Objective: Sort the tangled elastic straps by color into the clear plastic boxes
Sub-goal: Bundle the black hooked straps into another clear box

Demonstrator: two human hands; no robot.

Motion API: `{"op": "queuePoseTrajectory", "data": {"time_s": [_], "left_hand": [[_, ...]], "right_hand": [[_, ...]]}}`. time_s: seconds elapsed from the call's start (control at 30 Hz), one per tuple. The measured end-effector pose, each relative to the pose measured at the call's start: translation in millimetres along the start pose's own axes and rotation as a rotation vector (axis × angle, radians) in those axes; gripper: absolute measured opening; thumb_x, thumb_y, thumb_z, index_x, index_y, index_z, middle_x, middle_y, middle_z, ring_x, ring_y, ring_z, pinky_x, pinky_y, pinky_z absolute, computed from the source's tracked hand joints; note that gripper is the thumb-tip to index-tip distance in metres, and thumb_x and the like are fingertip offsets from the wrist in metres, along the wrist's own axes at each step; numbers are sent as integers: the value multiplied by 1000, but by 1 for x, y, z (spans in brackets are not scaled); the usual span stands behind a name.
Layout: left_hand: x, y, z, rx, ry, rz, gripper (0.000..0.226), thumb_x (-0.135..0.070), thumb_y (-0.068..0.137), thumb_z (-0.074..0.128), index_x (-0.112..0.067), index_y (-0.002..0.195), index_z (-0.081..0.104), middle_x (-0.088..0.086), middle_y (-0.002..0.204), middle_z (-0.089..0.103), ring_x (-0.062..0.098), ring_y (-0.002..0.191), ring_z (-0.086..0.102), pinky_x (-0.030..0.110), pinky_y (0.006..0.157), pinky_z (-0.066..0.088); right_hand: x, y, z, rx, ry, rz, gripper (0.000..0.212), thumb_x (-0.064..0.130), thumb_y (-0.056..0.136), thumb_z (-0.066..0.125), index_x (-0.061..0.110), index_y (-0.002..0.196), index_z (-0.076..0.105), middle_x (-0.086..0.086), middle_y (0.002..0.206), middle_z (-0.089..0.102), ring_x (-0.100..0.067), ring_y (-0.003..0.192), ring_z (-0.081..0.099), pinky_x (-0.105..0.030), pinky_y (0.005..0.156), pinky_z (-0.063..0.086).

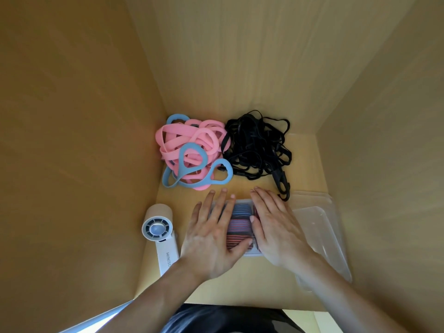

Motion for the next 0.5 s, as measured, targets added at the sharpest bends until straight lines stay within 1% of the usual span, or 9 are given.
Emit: {"op": "queuePoseTrajectory", "data": {"time_s": [0.07,0.1,0.17,0.27,0.33,0.4,0.47,0.5], "left_hand": [[0,0,0,0,-14,-1,94,-80,89,28,-18,160,23,3,168,16,26,155,13,49,122,24],[1,1,-1,-6,-22,0,95,-82,89,27,-18,160,24,3,168,18,26,155,14,49,122,26],[0,0,-1,-13,-31,6,100,-86,86,26,-18,159,25,3,167,21,28,154,17,47,121,29],[0,0,0,-13,-22,21,116,-96,74,34,-17,158,29,4,164,28,30,150,25,46,115,35],[0,1,-1,-30,-16,31,121,-98,67,41,-16,156,34,5,160,35,31,146,31,47,111,41],[-1,1,-1,-56,-16,30,120,-98,66,41,-16,153,38,6,155,40,32,143,36,49,108,45],[-2,2,-3,-71,-15,27,119,-99,66,39,-17,152,41,6,152,44,33,140,38,49,105,45],[-2,2,-3,-75,-13,27,118,-99,66,40,-17,151,42,6,150,45,32,139,39,49,104,46]], "right_hand": [[-2,1,-1,-12,76,-14,61,40,103,22,16,160,21,5,166,19,-12,150,14,-27,125,10],[-3,1,-1,-24,109,-16,60,38,103,26,16,159,24,6,164,22,-11,148,16,-23,123,11],[-4,1,-1,-45,177,-10,57,36,103,32,17,157,30,8,161,30,-8,144,22,-21,118,19],[-6,2,-1,-58,248,4,54,34,103,40,18,155,35,9,156,37,-6,138,26,-20,112,25],[-5,2,-2,-61,239,12,55,37,102,38,18,154,36,9,153,39,-7,136,28,-23,111,30],[-1,2,-3,-59,179,15,61,44,99,28,18,154,35,7,153,39,-11,135,31,-28,112,35],[2,2,-3,-54,119,7,66,47,96,19,18,153,34,6,152,38,-14,133,33,-31,113,37],[1,2,-2,-54,125,5,66,48,96,19,18,153,34,7,152,38,-14,132,33,-32,113,36]]}}
Point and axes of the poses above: each hand's wrist, its own y-axis towards the middle knuckle, its own z-axis out of the palm, x = y × z, the point moved 3 cm from there along y, towards the middle knuckle
